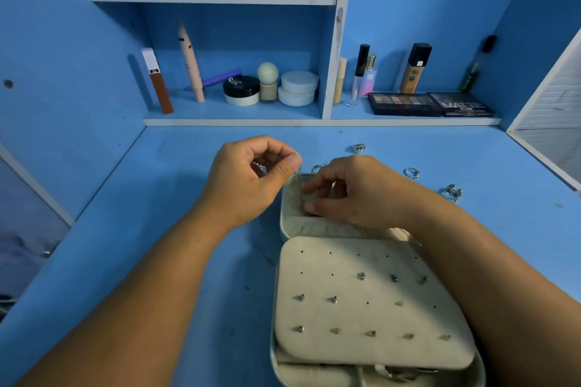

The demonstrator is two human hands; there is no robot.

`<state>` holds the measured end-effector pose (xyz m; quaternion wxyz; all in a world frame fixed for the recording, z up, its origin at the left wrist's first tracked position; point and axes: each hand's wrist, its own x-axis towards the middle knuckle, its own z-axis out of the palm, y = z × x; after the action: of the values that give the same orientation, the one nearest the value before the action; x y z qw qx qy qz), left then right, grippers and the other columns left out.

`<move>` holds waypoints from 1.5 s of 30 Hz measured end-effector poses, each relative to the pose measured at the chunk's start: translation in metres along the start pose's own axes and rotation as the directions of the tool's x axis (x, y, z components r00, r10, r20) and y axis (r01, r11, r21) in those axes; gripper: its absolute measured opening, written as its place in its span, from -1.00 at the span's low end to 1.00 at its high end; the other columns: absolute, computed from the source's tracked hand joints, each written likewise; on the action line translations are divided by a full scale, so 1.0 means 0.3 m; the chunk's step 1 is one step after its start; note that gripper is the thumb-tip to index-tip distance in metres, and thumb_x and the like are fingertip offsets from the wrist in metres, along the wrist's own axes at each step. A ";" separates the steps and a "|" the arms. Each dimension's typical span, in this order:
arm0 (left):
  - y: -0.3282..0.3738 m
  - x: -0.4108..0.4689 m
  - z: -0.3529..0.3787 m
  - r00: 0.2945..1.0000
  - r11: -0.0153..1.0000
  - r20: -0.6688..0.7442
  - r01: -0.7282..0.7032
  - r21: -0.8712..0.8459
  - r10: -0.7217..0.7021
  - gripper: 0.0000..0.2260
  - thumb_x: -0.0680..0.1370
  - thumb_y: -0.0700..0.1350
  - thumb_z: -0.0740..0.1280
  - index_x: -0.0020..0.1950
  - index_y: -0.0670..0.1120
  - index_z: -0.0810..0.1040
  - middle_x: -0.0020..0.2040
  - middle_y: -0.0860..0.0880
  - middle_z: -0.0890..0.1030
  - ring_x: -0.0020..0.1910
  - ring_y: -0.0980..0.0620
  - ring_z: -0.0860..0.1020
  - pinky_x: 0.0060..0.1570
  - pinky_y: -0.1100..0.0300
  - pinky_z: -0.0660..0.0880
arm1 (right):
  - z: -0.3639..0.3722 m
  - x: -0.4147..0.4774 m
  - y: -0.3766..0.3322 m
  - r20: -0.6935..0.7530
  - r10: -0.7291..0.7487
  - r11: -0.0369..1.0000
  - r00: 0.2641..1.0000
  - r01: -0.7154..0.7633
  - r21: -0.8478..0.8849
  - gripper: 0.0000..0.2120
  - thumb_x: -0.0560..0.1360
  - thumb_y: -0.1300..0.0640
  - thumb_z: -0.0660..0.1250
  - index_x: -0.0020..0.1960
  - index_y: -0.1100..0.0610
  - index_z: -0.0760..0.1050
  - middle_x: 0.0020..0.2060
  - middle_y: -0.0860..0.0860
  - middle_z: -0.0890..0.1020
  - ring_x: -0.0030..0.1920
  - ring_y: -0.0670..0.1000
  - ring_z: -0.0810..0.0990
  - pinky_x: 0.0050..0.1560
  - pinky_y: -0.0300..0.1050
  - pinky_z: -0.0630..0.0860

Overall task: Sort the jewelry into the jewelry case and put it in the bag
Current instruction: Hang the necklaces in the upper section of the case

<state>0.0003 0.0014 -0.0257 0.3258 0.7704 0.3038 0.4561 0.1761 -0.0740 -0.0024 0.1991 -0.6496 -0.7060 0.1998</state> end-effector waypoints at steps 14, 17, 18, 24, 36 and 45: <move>-0.009 -0.006 -0.013 0.998 0.998 0.062 0.029 0.057 -0.033 -0.96 0.44 -0.03 0.47 -0.20 0.06 0.64 -0.28 0.15 0.66 -0.32 0.19 0.57 -0.25 0.26 0.52 | -0.011 -0.022 -0.034 0.052 0.009 0.999 0.999 -0.012 0.048 -0.84 0.46 0.10 0.29 -0.14 0.00 0.65 -0.16 -0.07 0.61 -0.18 -0.13 0.56 -0.09 -0.15 0.54; -0.008 -0.007 -0.009 0.997 0.996 0.071 0.038 0.075 -0.043 -0.90 0.47 -0.11 0.48 -0.21 0.07 0.63 -0.27 0.16 0.65 -0.32 0.20 0.56 -0.25 0.28 0.51 | -0.009 -0.013 -0.035 0.150 0.025 0.996 0.988 -0.037 0.077 -0.79 0.48 0.08 0.23 -0.17 -0.02 0.65 -0.15 -0.01 0.62 -0.23 -0.07 0.57 -0.11 -0.01 0.55; -0.007 -0.006 -0.008 0.996 0.996 0.073 0.039 0.078 -0.044 -0.90 0.47 -0.11 0.48 -0.21 0.07 0.63 -0.27 0.16 0.65 -0.32 0.20 0.56 -0.25 0.28 0.51 | -0.011 -0.012 -0.037 0.173 0.022 0.994 0.985 -0.039 0.097 -0.76 0.49 0.11 0.22 -0.17 0.00 0.66 -0.18 0.03 0.63 -0.27 -0.07 0.54 -0.15 -0.02 0.53; -0.005 -0.008 -0.011 0.995 0.996 0.088 0.031 0.079 -0.038 -0.92 0.48 -0.10 0.47 -0.19 0.07 0.64 -0.26 0.14 0.66 -0.30 0.19 0.58 -0.24 0.27 0.52 | -0.006 -0.009 -0.032 0.138 0.024 0.988 0.990 -0.045 0.147 -0.74 0.51 0.20 0.18 -0.10 -0.02 0.63 -0.31 -0.12 0.55 -0.34 -0.12 0.49 -0.24 -0.14 0.44; 0.009 -0.011 0.002 0.989 0.993 0.137 0.043 0.110 -0.058 -0.93 0.49 -0.13 0.45 -0.12 0.05 0.68 -0.18 0.14 0.69 -0.24 0.21 0.58 -0.26 0.50 0.39 | -0.008 0.030 0.012 -0.005 0.006 0.994 1.000 -0.005 0.111 -0.93 0.49 0.04 0.38 -0.04 -0.03 0.59 -0.44 -0.28 0.52 -0.42 -0.34 0.47 -0.39 -0.49 0.33; 0.006 -0.007 0.000 0.990 0.985 0.140 -0.011 0.171 -0.013 -0.91 0.48 -0.12 0.45 -0.08 0.07 0.69 -0.18 0.10 0.62 -0.22 0.16 0.53 -0.33 0.46 0.34 | 0.003 0.041 0.006 -0.037 -0.022 0.980 0.999 0.029 0.198 -0.90 0.48 0.00 0.39 -0.16 -0.01 0.63 -0.46 -0.15 0.52 -0.47 -0.22 0.40 -0.43 -0.44 0.31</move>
<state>-0.0003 -0.0012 -0.0253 0.2791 0.8257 0.3187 0.3725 0.1763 -0.0617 -0.0040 0.2776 -0.6207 -0.6873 0.2554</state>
